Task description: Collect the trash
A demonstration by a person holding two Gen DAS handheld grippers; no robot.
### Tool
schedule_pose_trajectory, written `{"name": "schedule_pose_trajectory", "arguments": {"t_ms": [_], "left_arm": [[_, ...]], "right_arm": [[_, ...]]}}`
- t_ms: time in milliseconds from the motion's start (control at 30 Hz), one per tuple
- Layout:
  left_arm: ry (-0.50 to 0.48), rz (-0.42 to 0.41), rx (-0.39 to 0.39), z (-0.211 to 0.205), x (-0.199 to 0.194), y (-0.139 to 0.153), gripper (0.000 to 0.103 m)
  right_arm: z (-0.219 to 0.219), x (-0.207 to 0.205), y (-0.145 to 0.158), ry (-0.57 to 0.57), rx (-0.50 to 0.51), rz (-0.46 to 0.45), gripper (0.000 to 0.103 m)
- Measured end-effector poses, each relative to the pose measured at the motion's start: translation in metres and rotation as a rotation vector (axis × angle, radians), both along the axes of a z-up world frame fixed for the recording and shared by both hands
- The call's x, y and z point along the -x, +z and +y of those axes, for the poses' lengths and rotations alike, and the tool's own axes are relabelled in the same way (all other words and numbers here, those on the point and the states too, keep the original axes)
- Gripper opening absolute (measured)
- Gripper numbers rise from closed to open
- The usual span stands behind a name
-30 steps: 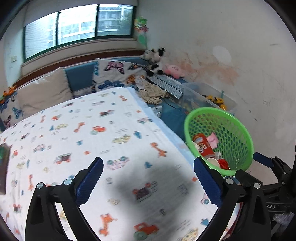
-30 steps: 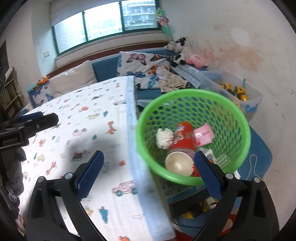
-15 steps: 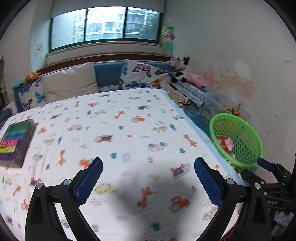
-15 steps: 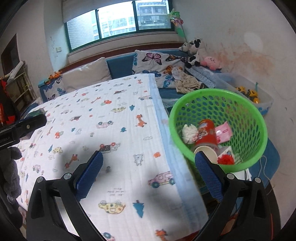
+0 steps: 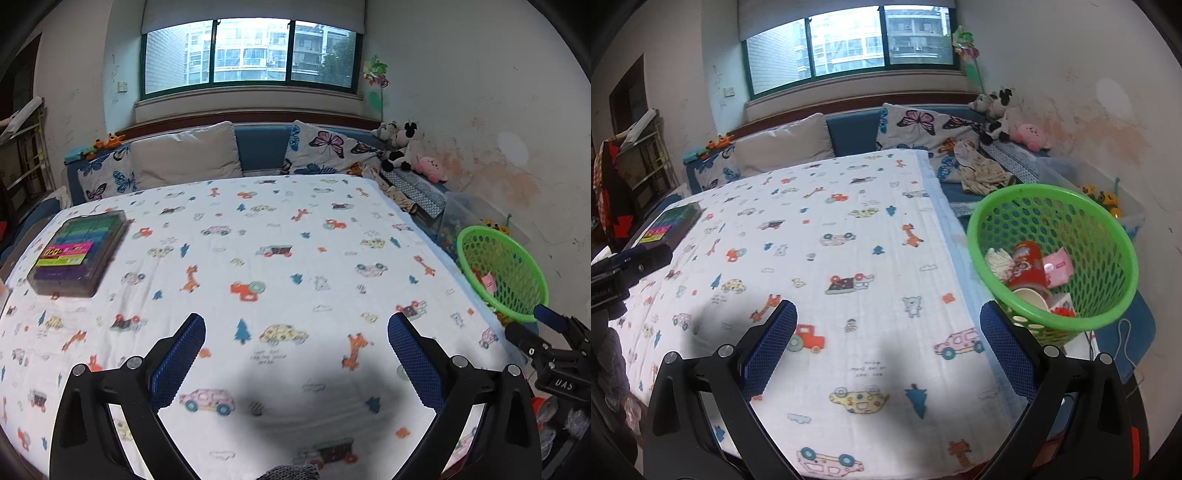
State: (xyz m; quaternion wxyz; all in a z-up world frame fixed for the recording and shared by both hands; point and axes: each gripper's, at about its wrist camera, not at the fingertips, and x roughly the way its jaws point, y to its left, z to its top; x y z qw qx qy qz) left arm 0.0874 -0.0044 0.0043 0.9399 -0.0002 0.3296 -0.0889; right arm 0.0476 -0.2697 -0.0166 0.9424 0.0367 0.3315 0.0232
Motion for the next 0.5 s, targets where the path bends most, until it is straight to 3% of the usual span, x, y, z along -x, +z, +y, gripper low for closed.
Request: {"name": "schedule_pose_trajectory", "arguments": {"t_ms": [500], "left_arm": [[0.030, -0.027, -0.028, 0.006, 0.018, 0.001, 0.096]], "right_arm": [[0.014, 0.006, 0.001, 0.033, 0.004, -0.007, 0.099]]}}
